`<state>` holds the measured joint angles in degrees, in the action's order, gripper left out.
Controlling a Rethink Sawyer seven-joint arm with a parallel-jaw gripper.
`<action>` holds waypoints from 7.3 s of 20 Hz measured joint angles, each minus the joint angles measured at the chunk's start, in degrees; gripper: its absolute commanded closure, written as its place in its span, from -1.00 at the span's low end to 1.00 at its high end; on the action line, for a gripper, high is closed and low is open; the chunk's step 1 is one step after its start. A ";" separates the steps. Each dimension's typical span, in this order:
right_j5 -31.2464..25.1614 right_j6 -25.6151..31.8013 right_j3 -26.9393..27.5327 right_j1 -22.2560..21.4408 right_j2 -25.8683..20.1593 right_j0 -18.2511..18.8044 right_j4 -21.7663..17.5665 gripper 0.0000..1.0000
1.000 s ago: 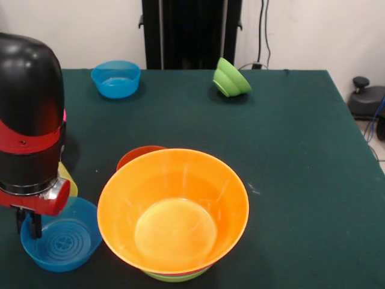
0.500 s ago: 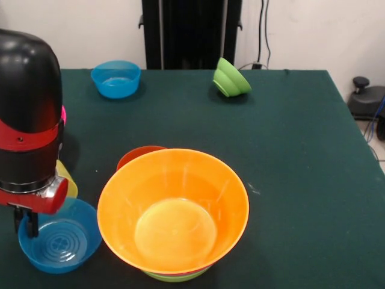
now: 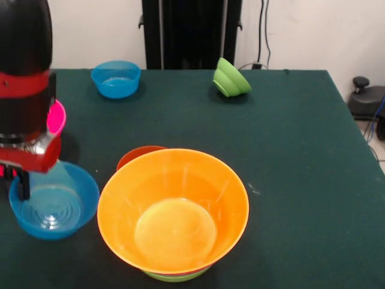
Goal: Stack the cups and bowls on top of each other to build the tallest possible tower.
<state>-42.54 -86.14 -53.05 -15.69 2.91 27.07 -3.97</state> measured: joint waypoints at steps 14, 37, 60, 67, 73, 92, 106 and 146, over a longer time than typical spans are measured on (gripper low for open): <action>-8.09 0.00 -4.43 -14.56 0.07 0.27 0.34 1.00; -13.19 -2.39 -1.71 -15.24 1.85 -6.16 0.62 1.00; -13.19 -6.78 -0.97 -12.40 4.38 -8.51 1.38 1.00; -13.20 -7.95 1.73 -10.58 6.66 -11.46 1.59 1.00; -13.54 -10.23 4.30 -8.19 7.87 -13.72 2.11 1.00; -13.89 -11.87 5.18 -5.57 8.87 -14.96 2.43 1.00; -12.59 -11.87 4.87 -5.55 10.43 -14.96 2.44 1.00; -12.17 -19.15 4.85 -2.78 13.92 -18.28 4.21 -1.00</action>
<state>-54.71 -105.29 -48.20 -18.48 16.83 8.79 0.24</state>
